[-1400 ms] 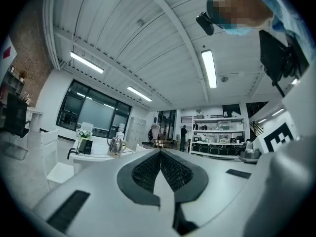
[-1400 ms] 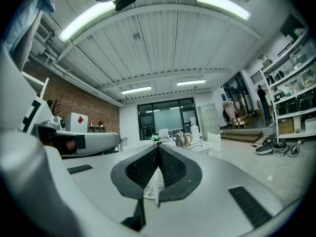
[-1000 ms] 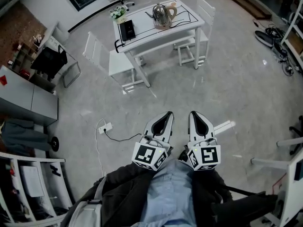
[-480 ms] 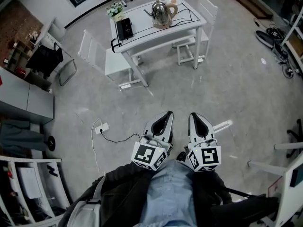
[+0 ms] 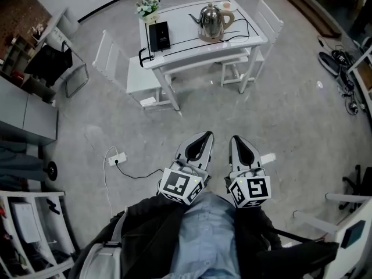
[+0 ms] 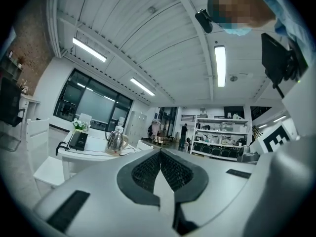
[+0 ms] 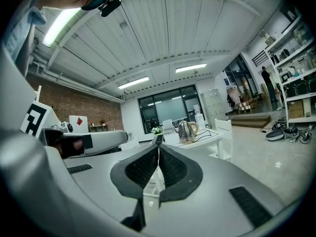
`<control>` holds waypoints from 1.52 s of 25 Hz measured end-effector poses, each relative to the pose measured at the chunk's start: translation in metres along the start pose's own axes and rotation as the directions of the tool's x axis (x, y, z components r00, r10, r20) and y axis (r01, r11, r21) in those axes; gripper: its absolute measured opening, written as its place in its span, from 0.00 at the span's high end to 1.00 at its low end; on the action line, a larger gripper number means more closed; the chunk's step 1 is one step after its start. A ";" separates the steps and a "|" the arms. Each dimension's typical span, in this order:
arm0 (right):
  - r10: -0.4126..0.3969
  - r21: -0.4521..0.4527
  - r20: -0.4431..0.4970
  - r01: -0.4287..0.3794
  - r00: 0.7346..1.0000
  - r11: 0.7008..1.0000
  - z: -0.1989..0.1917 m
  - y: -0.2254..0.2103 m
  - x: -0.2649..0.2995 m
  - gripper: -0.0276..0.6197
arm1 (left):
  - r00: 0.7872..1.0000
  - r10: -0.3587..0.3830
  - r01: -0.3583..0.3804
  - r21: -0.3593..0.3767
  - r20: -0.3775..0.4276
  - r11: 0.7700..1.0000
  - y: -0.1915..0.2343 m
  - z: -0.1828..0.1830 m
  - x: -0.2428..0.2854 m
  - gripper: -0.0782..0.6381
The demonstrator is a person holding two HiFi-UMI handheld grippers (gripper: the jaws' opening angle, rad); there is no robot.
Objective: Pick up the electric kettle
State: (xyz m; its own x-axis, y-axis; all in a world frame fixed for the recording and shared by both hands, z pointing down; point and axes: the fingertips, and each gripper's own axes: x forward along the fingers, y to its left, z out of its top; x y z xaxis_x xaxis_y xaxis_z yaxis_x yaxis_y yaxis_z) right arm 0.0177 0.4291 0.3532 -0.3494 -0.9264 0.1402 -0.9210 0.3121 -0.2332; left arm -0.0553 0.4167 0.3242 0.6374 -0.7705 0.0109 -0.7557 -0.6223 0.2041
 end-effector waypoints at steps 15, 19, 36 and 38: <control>-0.017 -0.044 0.016 0.017 1.000 0.999 0.027 0.013 0.089 0.93 | 0.999 -0.033 0.034 -0.033 0.036 0.999 0.079 0.025 0.045 0.88; -0.039 -0.030 -0.001 0.039 0.999 0.999 0.024 0.002 0.095 0.93 | 0.999 -0.039 0.040 -0.055 0.005 0.998 0.082 0.015 0.057 0.88; -0.015 0.032 -0.014 0.016 1.000 0.999 0.039 -0.087 0.167 0.93 | 0.995 0.006 -0.007 -0.013 -0.096 1.000 0.101 0.000 0.165 0.88; -0.007 0.033 -0.003 0.007 1.000 0.999 0.047 -0.101 0.177 0.93 | 0.996 0.012 -0.012 0.002 -0.090 1.000 0.102 0.004 0.183 0.88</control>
State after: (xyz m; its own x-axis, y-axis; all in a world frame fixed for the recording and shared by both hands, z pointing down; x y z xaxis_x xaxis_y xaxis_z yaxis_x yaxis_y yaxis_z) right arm 0.0570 0.2238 0.3562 -0.3438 -0.9279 0.1445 -0.9170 0.2987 -0.2643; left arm -0.0164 0.2118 0.3433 0.6392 -0.7623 0.1019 -0.7636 -0.6133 0.2020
